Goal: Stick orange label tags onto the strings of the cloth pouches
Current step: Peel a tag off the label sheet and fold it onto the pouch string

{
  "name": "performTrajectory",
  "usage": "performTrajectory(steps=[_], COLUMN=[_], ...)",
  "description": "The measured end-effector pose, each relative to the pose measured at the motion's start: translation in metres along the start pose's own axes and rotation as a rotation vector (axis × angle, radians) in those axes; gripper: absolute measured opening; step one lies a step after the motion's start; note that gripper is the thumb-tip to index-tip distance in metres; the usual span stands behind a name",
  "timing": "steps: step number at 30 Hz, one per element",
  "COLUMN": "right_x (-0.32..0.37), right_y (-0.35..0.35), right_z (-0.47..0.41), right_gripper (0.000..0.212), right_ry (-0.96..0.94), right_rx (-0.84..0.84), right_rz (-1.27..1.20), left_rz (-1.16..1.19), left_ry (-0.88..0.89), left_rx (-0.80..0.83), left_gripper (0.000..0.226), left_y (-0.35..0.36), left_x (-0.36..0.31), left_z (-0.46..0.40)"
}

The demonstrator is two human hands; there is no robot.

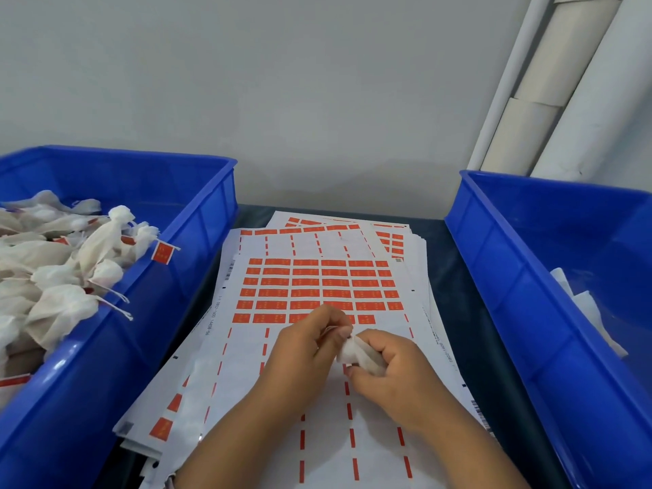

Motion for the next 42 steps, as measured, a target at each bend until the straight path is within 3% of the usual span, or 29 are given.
performTrajectory(steps=[8, 13, 18, 27, 32, 36, 42], right_x=[0.001, -0.002, 0.005, 0.003, 0.005, 0.002, -0.003], right_y=[0.001, 0.000, -0.001, -0.001, -0.001, -0.002, -0.002], right_z=[-0.001, -0.001, 0.001, 0.001, 0.002, 0.001, -0.001], right_gripper=[0.008, 0.031, 0.043, 0.040, 0.020, 0.023, 0.018], right_ry=[-0.056, -0.017, -0.123, -0.209, -0.268, -0.309, -0.214], right_rx=[-0.073, -0.142, -0.104, -0.170, -0.254, -0.287, -0.273], right_rz=[0.020, -0.012, 0.048, 0.129, 0.164, 0.227, 0.201], left_rz=[0.136, 0.194, 0.207, 0.187, 0.229, 0.274, 0.256], left_ry=[-0.115, -0.200, -0.210, -0.168, -0.258, -0.355, -0.407], left_rx=[0.025, 0.018, 0.025, 0.008, 0.022, 0.050, 0.062], left_gripper=[0.013, 0.012, 0.012, 0.011, 0.013, 0.015, 0.014], left_y=[0.003, 0.006, 0.007, 0.001, 0.001, 0.003, 0.005], left_x=[0.003, 0.004, 0.001, -0.002, 0.004, 0.009, 0.011], left_z=[-0.002, -0.002, 0.000, 0.000, -0.001, -0.002, -0.002])
Point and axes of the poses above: each hand's wrist, its own z-axis away from the middle knuckle, its own y-axis out of the palm, x = y × z, the point moved 4 cm from there along -z, towards the middle knuckle, and after that the axes turned 15 degrees about -z, right-handed, at the moved point
